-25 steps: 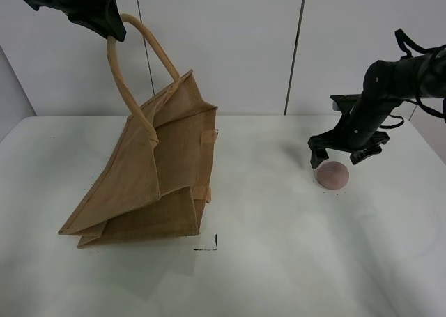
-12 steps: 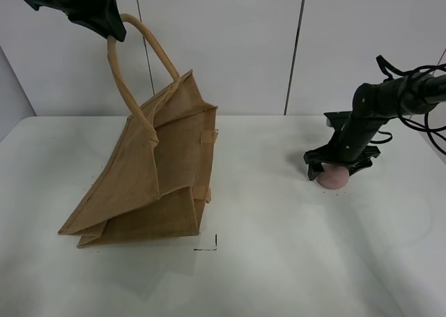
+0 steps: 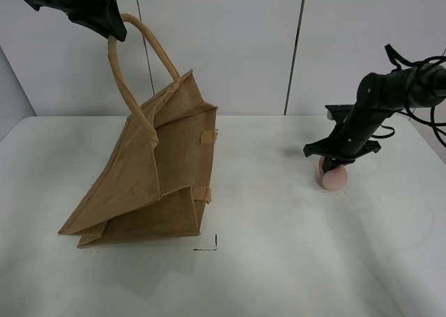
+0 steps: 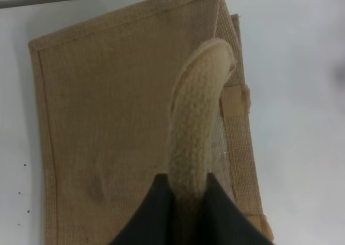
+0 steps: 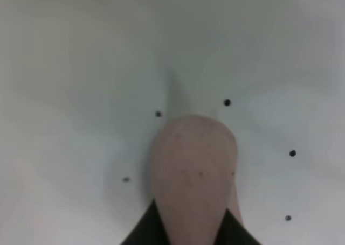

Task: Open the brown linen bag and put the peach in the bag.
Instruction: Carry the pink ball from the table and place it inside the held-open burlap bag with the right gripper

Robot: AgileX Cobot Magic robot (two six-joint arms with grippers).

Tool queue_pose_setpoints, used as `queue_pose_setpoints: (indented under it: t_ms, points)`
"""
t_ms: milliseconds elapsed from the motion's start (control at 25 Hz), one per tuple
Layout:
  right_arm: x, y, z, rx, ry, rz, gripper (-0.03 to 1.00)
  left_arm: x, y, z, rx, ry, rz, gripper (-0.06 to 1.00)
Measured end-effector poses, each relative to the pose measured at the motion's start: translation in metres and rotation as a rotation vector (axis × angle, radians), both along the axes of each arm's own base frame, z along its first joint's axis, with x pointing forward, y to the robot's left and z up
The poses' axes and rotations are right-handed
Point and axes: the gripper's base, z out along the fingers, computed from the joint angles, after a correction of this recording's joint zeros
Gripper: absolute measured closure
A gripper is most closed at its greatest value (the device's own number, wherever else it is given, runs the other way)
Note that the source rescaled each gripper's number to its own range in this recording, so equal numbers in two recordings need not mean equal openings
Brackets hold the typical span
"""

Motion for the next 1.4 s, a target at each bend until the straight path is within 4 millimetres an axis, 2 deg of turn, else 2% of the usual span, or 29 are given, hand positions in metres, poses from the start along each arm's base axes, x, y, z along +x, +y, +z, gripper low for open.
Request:
queue_pose_setpoints:
  t_ms: [240, 320, 400, 560, 720, 840, 960, 1120, 1400]
  points:
    - [-0.009, 0.013, 0.078, 0.145, -0.188, 0.043, 0.97, -0.006, 0.002, 0.008, -0.005, -0.018, -0.001, 0.94]
    - [-0.014, 0.026, 0.098, 0.189, -0.233, 0.100, 0.97, -0.009, 0.003, 0.011, -0.007, -0.027, -0.002, 0.94]
    - [-0.016, 0.046, 0.116, 0.221, -0.253, 0.184, 0.97, -0.010, 0.003, 0.012, -0.007, -0.029, -0.002, 0.94]
    - [-0.023, 0.104, 0.148, 0.276, -0.319, 0.338, 0.97, -0.010, 0.003, 0.012, -0.008, -0.029, -0.003, 0.94]
    - [-0.037, 0.158, 0.170, 0.323, -0.413, 0.460, 0.97, -0.010, 0.003, 0.012, -0.008, -0.029, -0.003, 0.94]
    - [-0.048, 0.189, 0.166, 0.348, -0.430, 0.542, 0.97, -0.010, 0.003, 0.012, -0.008, -0.029, -0.003, 0.94]
    - [-0.047, 0.212, 0.142, 0.388, -0.388, 0.572, 0.97, -0.010, 0.003, 0.012, -0.008, -0.029, -0.003, 0.94]
    - [-0.032, 0.230, 0.099, 0.448, -0.326, 0.570, 0.97, -0.010, 0.003, 0.012, -0.008, -0.029, -0.004, 0.94]
    - [0.001, 0.258, 0.066, 0.511, -0.341, 0.570, 0.97, -0.010, 0.003, 0.012, -0.009, -0.028, -0.004, 0.94]
